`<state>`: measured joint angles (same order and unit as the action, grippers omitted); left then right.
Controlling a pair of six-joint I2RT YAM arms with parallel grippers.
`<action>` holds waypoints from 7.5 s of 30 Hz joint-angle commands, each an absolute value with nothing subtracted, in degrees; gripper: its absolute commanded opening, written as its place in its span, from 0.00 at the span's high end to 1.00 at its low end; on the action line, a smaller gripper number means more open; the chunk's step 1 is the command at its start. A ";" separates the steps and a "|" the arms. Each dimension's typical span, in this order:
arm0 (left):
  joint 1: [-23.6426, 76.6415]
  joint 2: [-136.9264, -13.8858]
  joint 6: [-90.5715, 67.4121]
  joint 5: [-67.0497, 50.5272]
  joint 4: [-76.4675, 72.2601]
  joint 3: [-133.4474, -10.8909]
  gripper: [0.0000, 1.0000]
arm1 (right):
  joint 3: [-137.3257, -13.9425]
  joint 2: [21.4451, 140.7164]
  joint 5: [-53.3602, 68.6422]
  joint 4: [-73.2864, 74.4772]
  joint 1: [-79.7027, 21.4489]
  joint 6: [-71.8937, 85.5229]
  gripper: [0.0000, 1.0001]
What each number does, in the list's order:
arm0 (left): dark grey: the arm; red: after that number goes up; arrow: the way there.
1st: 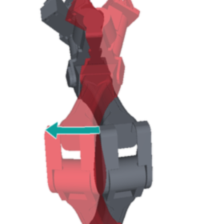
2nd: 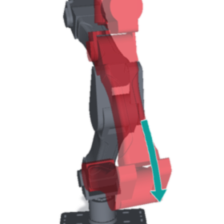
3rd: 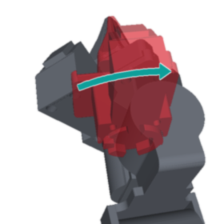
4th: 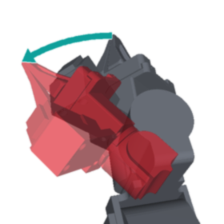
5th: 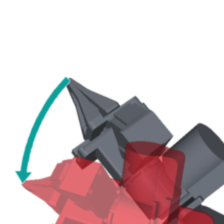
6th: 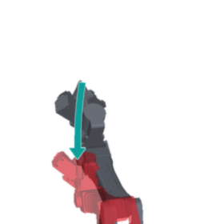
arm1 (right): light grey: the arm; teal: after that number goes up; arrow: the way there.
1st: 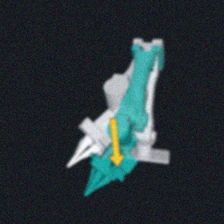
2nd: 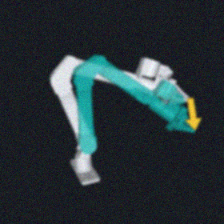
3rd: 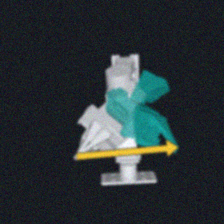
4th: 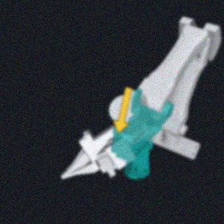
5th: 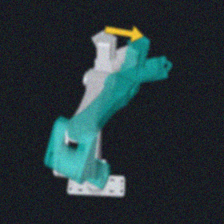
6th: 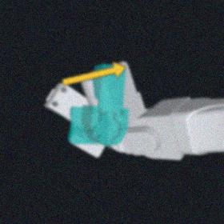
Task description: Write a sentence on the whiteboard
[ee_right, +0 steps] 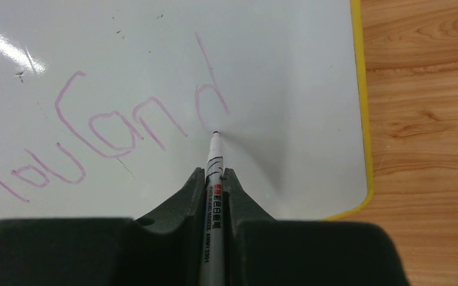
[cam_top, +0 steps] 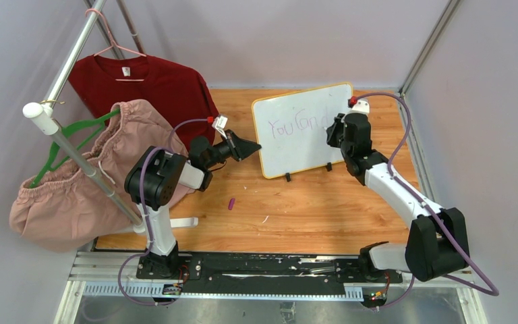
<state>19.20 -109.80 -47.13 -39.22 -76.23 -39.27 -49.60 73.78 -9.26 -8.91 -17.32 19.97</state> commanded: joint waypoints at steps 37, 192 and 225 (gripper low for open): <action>19.60 -108.17 -46.41 -39.43 -76.99 -38.49 1.00 | -55.02 73.56 -11.76 -9.26 -12.92 21.06 1.00; 20.21 -107.23 -46.14 -39.22 -76.86 -38.06 1.00 | -52.36 78.35 -7.65 -8.79 -10.45 23.79 1.00; 20.48 -105.48 -44.03 -37.94 -73.55 -37.06 0.62 | -47.87 52.51 -7.18 -0.26 -14.09 21.12 1.00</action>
